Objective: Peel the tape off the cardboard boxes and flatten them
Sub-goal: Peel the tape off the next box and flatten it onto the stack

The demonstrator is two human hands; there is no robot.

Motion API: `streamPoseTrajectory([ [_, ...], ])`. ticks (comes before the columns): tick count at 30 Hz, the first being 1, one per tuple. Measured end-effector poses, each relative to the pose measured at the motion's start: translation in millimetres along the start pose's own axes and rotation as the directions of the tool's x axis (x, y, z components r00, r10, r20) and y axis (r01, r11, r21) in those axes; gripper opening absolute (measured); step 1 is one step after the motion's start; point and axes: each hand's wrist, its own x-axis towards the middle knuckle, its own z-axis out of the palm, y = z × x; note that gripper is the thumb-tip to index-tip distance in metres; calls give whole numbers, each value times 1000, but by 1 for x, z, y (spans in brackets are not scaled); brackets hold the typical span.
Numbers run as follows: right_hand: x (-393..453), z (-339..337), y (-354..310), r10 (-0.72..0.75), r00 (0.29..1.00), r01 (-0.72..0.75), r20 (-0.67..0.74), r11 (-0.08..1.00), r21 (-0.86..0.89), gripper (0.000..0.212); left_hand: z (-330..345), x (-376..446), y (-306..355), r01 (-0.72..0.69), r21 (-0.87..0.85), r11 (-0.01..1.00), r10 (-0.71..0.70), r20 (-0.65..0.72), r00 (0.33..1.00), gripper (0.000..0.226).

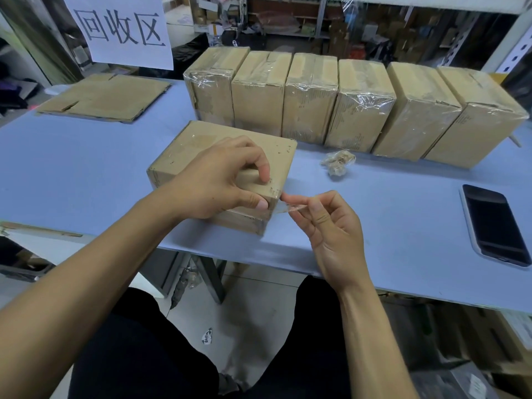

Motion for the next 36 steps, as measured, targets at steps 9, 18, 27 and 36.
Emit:
streamPoseTrajectory([
  [9,-2,14,-7,-16,1000,8,-19,933,-359,40,1,0,0,4,0,1000,-4,-18,1000,35],
  [18,6,20,-5,-141,990,127,13,841,-526,19,1,-1,0,14,-1,1000,-14,-11,1000,34],
  [27,7,15,-12,-47,999,36,-21,936,-350,28,2,-1,-2,16,-24,1000,-17,-42,999,33],
  [36,58,14,-39,-57,891,437,450,370,-820,22,5,2,-3,95,33,995,-91,-101,991,76],
])
